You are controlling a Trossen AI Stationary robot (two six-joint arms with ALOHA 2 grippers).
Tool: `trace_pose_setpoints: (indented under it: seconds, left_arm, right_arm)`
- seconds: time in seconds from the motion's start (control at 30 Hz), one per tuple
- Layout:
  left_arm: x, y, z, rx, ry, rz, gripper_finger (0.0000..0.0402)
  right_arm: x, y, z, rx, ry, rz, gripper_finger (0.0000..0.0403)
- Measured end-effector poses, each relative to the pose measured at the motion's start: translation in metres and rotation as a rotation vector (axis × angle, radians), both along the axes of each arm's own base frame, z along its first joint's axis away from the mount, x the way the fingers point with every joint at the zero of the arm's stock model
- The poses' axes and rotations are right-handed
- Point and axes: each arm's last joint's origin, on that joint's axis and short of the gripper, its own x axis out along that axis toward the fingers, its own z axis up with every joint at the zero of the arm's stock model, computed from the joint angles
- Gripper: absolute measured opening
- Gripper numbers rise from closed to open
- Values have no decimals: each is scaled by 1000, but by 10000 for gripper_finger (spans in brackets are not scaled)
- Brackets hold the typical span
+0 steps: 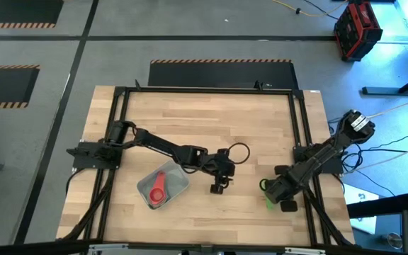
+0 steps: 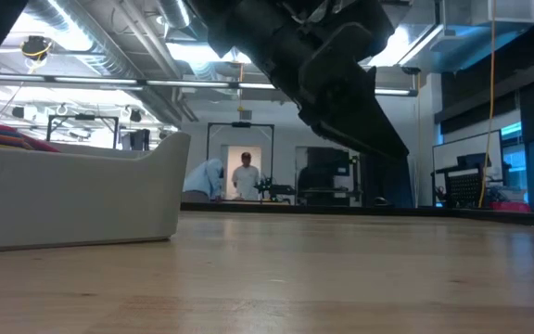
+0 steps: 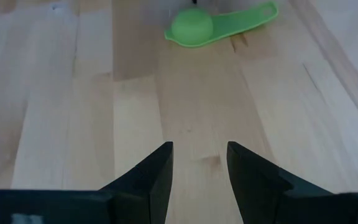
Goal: Nest measuring cups in basket
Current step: Stack the green measuring cup on the red measuring cup in the gray bin
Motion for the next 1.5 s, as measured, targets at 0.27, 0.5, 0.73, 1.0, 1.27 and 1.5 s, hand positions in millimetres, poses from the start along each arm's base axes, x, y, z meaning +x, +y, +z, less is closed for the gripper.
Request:
trace_pose_setpoints:
  seconds: [0.27, 0.5, 0.73, 1.0, 1.27, 1.5]
  left_arm:
    - [0, 0, 0, 0, 1, 0, 144]
    - [0, 0, 0, 0, 2, -1, 144]
    - [0, -1, 0, 0, 2, -2, 144]
    - [0, -1, 0, 0, 1, -2, 144]
    - [0, -1, 0, 1, 1, -2, 144]
    - [0, -1, 0, 0, 1, -2, 144]
  right_arm:
    - [7, 7, 10, 54, 2, -28, 121]
    - [8, 6, 10, 20, -37, -6, 121]
    - [12, 7, 10, -4, -106, 14, 121]
    - [21, 2, 11, -37, -187, 9, 121]
    - [41, -11, 12, -60, -313, 1, 121]
    - [58, -22, 14, -40, -407, 3, 121]
